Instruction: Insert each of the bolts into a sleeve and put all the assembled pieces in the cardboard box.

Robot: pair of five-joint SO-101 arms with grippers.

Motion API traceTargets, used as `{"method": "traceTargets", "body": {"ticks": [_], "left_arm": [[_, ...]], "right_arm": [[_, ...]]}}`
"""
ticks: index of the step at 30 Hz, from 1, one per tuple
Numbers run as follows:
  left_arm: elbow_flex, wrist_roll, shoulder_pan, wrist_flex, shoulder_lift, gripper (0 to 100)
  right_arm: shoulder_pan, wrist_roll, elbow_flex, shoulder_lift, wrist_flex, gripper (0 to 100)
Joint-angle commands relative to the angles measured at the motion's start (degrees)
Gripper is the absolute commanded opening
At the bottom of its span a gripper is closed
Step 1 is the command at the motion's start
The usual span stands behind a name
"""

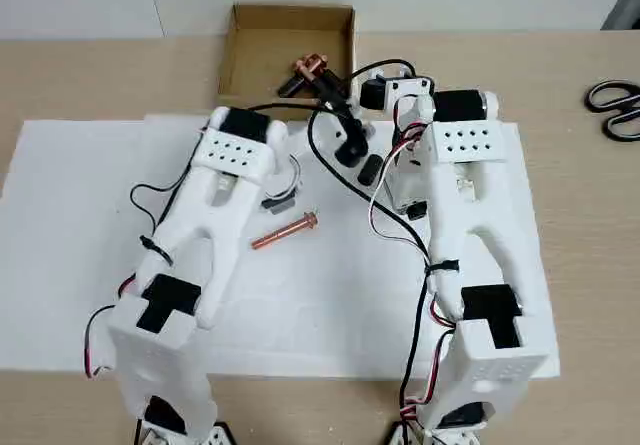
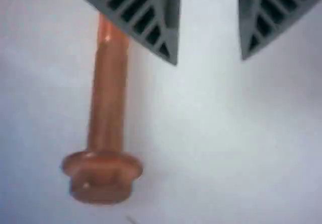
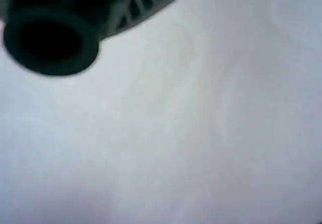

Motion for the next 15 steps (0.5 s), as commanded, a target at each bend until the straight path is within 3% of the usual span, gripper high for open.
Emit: {"method": "traceTargets", "body": {"ticks": [1,15], "left_arm": [[2.07,0.35,1.05,-3.16,-0.53,8],[8.13,0.44,2.11,-7.30,-0.53,8]], "right_arm": [[0.66,0.26,-2.73,-4.00,-0.31,0.4],[0.57,0.18,-2.73,-4.00,-0.57,0.4]]}}
